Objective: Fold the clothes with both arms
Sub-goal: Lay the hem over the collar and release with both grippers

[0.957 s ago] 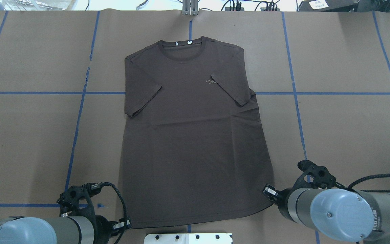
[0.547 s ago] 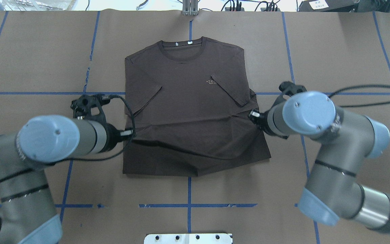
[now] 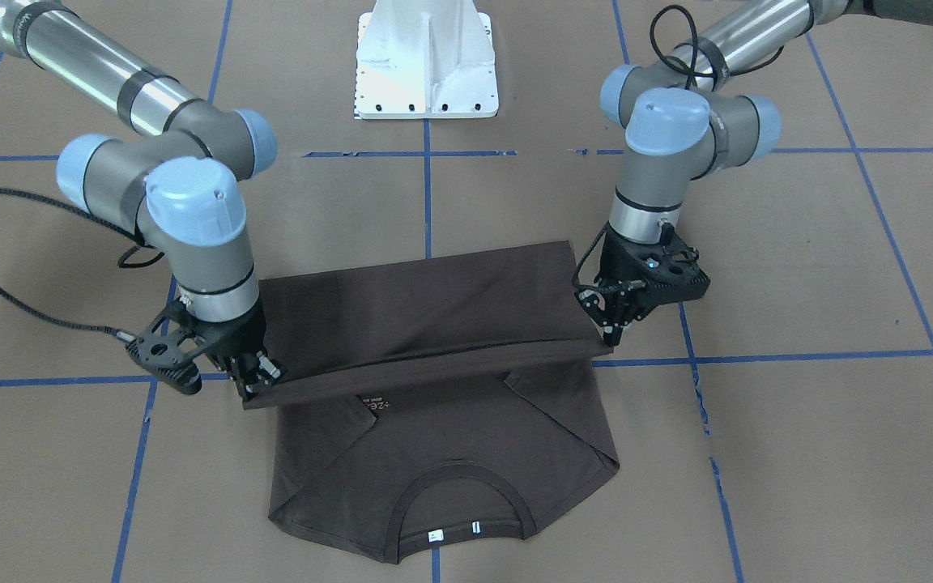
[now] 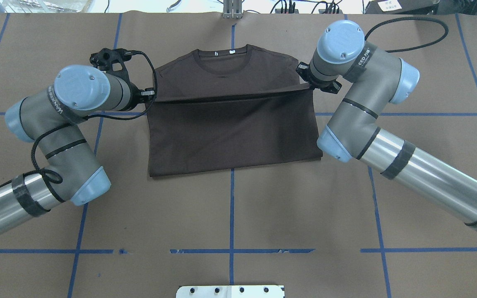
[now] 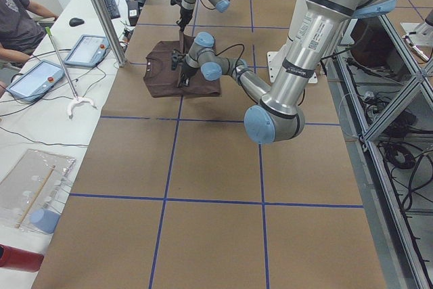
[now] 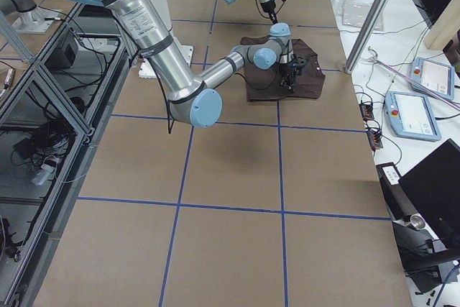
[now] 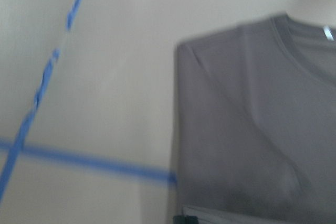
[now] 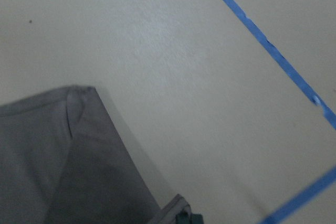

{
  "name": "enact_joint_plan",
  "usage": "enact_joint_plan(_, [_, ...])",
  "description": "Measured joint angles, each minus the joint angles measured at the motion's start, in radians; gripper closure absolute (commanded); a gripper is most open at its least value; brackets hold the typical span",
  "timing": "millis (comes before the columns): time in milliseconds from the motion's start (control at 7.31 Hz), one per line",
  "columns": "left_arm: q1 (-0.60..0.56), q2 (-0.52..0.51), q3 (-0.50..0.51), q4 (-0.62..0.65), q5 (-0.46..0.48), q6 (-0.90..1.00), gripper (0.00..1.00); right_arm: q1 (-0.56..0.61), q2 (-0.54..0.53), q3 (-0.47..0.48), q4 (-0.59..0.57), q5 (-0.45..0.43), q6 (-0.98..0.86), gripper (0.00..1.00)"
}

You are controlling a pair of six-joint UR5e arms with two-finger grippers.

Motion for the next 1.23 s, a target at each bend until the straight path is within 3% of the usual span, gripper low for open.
enact_joint_plan(274, [-0.045, -0.067, 0.121, -0.038, 0.002, 0.039, 1.00, 0.019, 0.081, -0.174, 0.099, 0.003, -0.010, 1.00])
enact_joint_plan(684, [-0.066, -0.135, 0.292, -0.164, 0.005, 0.049, 1.00, 0.021, 0.125, -0.271, 0.157, 0.000, -0.012, 1.00])
enact_joint_plan(821, [-0.069, -0.153, 0.328, -0.186, 0.005, 0.049, 0.87, 0.021, 0.133, -0.287, 0.160, -0.002, -0.013, 1.00])
enact_joint_plan(957, [-0.070, -0.170, 0.355, -0.196, 0.006, 0.049, 0.61, 0.021, 0.136, -0.294, 0.161, -0.004, -0.014, 0.72])
enact_joint_plan(1094, [-0.070, -0.180, 0.372, -0.200, 0.006, 0.049, 0.51, 0.021, 0.137, -0.297, 0.161, -0.006, -0.015, 0.30])
enact_joint_plan(1231, [-0.071, -0.184, 0.380, -0.204, 0.005, 0.049, 0.48, 0.020, 0.137, -0.293, 0.161, -0.007, -0.013, 0.30])
